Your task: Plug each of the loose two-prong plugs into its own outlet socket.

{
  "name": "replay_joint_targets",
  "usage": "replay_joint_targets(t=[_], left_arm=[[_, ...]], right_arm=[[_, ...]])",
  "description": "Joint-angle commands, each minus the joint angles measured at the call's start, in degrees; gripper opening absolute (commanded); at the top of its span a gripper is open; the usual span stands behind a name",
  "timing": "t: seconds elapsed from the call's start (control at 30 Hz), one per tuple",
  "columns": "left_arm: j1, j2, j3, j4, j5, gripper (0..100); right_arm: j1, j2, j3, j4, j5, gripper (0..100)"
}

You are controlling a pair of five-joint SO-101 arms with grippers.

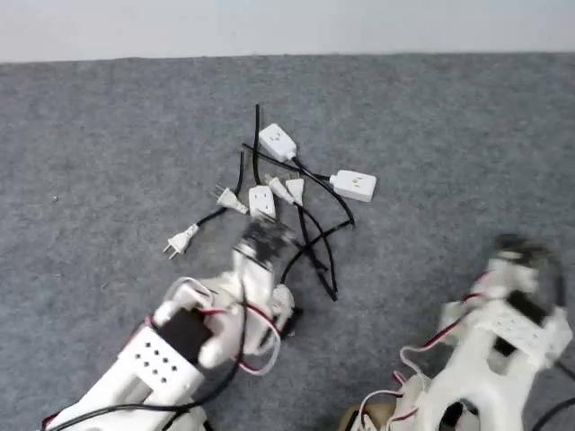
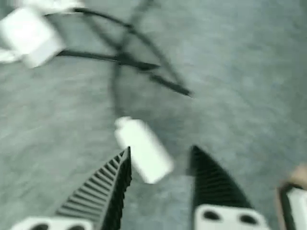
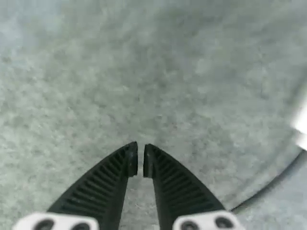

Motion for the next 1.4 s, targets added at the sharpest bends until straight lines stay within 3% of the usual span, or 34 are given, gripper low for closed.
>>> replay_joint_targets(t=[0.0,0.3,0.63,0.93,1.23,1.37], left_arm=[[2.99,0.18,-0.31,-5.36,0.62,1],[0.35,0.18,7.43,-15.56,0.97,3],[0.35,0.44,7.34,-16.62,4.22,3],[0.62,20.92,0.57,-20.66,4.66,1],[0.0,24.79,-1.89,-14.42,4.75,1],[-7.03,24.79,-2.07,-13.54,4.75,1]], right_arm=[[-1.98,-2.15,1.14,-2.33,-0.44,1.8],[-2.07,-2.15,1.23,-2.42,-0.26,2.0],[-1.98,-2.15,1.23,-2.42,-0.26,2.2],[-1.98,-2.15,1.23,-2.51,-0.26,2.2],[-1.89,-2.15,2.11,-3.65,-0.09,2.2],[-1.89,-2.15,2.2,-3.65,1.14,2.2]])
